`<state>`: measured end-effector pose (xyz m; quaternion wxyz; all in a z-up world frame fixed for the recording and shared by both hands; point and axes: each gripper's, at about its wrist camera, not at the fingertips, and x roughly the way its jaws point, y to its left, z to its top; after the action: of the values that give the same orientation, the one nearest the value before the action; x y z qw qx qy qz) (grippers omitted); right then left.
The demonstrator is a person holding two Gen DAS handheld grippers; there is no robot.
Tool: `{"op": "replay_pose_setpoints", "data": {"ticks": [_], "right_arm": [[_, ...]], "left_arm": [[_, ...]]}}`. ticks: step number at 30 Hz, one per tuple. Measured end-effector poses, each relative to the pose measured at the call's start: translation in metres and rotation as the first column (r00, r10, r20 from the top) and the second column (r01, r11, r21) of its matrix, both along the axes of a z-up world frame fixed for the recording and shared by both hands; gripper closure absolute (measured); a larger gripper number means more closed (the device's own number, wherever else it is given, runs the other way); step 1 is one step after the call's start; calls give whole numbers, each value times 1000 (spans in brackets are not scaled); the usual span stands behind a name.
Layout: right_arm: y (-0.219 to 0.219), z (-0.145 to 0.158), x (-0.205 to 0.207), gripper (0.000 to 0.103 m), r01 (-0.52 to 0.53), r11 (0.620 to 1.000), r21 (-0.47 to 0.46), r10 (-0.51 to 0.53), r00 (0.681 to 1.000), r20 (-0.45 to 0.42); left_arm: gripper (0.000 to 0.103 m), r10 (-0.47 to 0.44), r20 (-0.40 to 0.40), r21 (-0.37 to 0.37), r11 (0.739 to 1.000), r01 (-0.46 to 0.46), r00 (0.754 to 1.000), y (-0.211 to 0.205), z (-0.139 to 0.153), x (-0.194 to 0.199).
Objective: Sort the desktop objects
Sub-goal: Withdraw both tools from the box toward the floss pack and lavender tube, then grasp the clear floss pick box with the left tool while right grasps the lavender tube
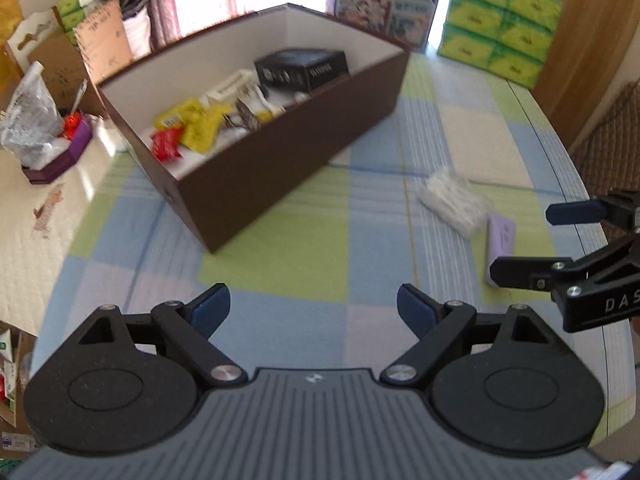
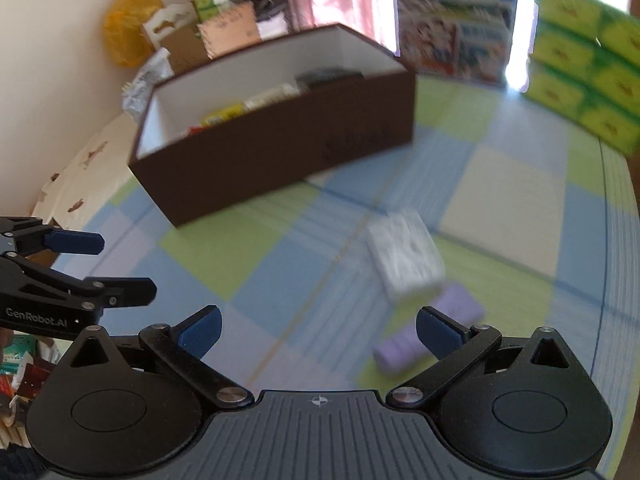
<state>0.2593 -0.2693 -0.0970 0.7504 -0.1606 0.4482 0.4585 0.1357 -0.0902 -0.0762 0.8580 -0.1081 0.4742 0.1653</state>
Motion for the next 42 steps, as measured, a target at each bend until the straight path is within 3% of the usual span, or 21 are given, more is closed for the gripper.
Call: {"op": "replay_pose_setpoints", "data": {"ticks": [11,25,29,39,42], "right_arm": [[-37,-32,2,2,117,991,-69,-121,991,-59],[-20,-56,39,3,289,952,-95,-290,957,11],[-10,-67,51,17,299,948,-111,-298,954,27],[-24,-77,76,72,344,932,-111,-343,939,29],[-38,-76,86,72,383,917,-112,-381,924,35]], "left_arm": [[15,-49,-51,-28,998,48,997,-16,-22,7],[15,-93,-69,-33,995,91,993,-14,-46,43],[15,-116,-67,-25,993,115,991,-13,-48,58],[15,-223,-57,-43,974,220,973,-16,-57,97],[15,-288,-38,-65,956,285,957,-20,-61,110]]}}
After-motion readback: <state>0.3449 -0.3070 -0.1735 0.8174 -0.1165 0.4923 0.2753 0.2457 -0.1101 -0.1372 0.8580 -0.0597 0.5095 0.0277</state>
